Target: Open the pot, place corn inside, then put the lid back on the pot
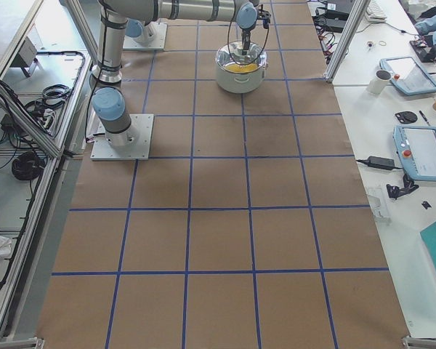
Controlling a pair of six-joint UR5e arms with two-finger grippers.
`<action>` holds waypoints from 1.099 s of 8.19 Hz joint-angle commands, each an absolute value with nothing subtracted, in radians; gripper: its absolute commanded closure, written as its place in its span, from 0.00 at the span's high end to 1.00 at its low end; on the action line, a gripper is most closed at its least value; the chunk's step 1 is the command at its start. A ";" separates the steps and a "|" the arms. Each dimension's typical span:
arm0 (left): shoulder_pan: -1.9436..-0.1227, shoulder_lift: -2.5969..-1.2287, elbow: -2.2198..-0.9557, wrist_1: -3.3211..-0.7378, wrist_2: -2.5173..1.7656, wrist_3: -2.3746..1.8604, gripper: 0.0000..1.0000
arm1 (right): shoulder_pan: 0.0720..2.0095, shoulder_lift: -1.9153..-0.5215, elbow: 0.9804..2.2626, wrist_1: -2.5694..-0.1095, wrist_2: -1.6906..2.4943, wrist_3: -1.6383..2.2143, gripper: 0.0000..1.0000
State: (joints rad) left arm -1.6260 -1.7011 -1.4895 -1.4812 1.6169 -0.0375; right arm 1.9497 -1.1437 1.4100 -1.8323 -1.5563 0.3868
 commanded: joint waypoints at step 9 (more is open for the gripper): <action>-1.626 -1.704 -1.491 -1.479 1.637 -0.038 1.00 | 1.950 -1.154 1.417 -1.827 -1.557 0.402 0.48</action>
